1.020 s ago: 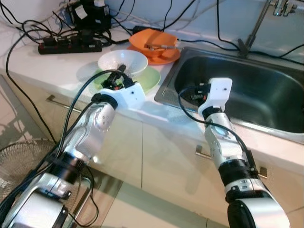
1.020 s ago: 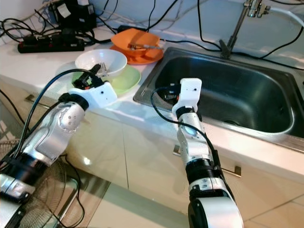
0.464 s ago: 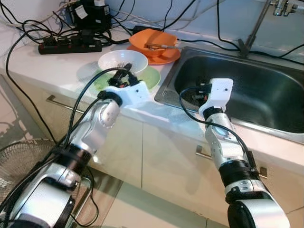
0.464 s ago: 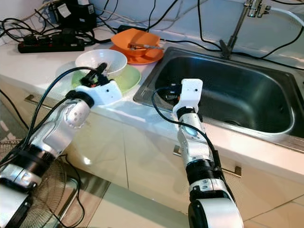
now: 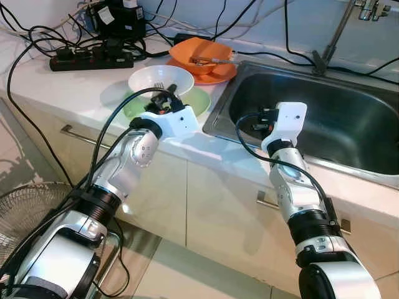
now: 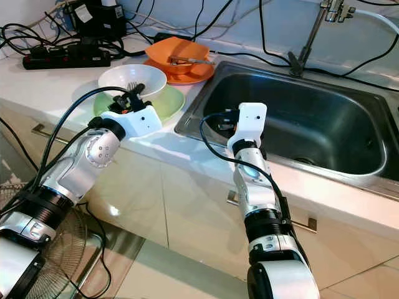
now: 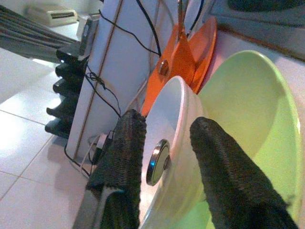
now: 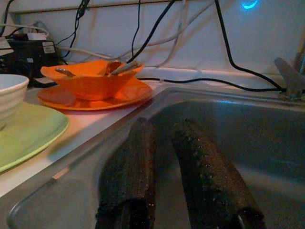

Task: Kitchen organization

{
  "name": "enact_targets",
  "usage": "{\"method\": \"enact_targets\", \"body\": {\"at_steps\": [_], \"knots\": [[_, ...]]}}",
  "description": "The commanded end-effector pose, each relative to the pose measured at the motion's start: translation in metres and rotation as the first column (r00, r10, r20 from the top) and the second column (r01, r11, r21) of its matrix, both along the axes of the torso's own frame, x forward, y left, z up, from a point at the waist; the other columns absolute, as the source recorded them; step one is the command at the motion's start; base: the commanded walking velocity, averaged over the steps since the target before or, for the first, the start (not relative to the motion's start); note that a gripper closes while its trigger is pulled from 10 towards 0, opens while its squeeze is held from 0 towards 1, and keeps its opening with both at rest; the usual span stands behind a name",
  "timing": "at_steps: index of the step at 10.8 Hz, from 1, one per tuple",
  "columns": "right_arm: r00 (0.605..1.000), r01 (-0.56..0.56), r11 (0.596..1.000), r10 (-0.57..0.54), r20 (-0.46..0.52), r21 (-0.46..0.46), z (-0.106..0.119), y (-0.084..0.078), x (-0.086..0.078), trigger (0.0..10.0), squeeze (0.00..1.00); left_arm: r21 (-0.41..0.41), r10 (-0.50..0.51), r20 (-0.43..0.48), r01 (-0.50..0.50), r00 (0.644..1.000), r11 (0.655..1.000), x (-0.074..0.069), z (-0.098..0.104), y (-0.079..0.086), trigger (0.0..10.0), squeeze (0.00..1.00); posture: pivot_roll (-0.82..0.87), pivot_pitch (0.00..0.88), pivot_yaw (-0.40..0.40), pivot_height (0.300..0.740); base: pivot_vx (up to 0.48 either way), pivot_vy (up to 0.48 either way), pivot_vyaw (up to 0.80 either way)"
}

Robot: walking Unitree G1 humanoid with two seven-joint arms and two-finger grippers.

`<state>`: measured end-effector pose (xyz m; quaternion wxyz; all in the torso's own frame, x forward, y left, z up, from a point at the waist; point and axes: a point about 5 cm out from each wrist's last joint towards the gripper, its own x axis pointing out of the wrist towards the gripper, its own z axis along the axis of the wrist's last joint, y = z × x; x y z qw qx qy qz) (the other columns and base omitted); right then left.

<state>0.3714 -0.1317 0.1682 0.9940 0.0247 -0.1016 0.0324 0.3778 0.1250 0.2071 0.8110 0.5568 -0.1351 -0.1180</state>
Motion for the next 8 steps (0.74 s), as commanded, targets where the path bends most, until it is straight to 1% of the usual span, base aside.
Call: {"method": "enact_targets", "body": {"at_steps": [1, 5, 8], "knots": [[1.0, 0.009, 1.0, -0.009, -0.005, 0.015, -0.0007, -0.0019, -0.0011, 10.0, 0.0, 0.019, -0.008, 0.014, 0.008, 1.0, 1.0, 0.0018, 0.0036, -0.0026, 0.0, 0.0, 0.1, 0.062, -0.019, 0.74, 0.0, 0.0, 0.0], [1.0, 0.017, 1.0, -0.017, -0.019, 0.014, -0.0036, -0.0032, -0.0013, 10.0, 0.0, 0.018, -0.015, 0.016, 0.015, 1.0, 1.0, 0.0015, 0.0042, -0.003, 0.0, 0.0, 0.11, 0.064, -0.019, 0.74, 0.0, 0.0, 0.0], [1.0, 0.02, 1.0, -0.02, -0.021, 0.016, -0.0042, -0.0028, -0.0008, 10.0, 0.0, 0.017, -0.041, 0.053, 0.041, 0.998, 0.999, -0.0003, 0.0109, -0.0064, 0.0, 0.0, 0.11, 0.06, -0.021, 0.74, 0.0, 0.0, 0.0]]}}
